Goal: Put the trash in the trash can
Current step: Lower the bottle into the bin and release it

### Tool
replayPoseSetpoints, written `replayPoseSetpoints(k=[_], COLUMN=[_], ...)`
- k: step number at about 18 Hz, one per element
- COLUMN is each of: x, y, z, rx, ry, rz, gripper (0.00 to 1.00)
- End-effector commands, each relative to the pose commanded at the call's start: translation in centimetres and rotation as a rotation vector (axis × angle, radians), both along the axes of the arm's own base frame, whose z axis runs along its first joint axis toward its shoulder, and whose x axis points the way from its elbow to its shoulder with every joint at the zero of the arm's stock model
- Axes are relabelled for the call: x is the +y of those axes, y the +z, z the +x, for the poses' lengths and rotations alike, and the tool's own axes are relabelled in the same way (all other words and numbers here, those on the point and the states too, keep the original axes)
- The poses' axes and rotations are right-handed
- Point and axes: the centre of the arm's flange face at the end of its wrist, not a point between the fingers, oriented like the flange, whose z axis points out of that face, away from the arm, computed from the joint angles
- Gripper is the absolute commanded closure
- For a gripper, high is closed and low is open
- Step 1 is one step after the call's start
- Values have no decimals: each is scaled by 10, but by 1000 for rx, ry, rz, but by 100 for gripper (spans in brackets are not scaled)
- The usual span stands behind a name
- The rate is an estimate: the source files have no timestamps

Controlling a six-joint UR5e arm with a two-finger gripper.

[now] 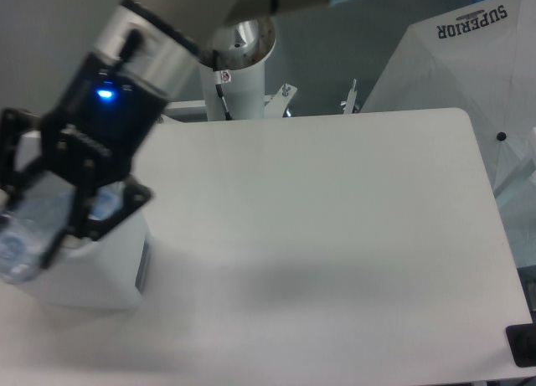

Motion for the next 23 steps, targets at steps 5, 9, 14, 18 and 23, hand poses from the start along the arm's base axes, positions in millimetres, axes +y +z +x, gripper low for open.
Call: replayPoseSetpoints(k=[5, 9, 14, 18, 23], x=[1, -9, -22, -23, -27], y=[-22, -53, -73, -73, -73], z=[23, 30, 39, 39, 25], rx=[-10, 24, 29, 34, 33], ry=[-36, -82, -104, -101, -79], rz=[-36, -63, -88, -91, -93], gripper=[44, 44, 42, 0, 0])
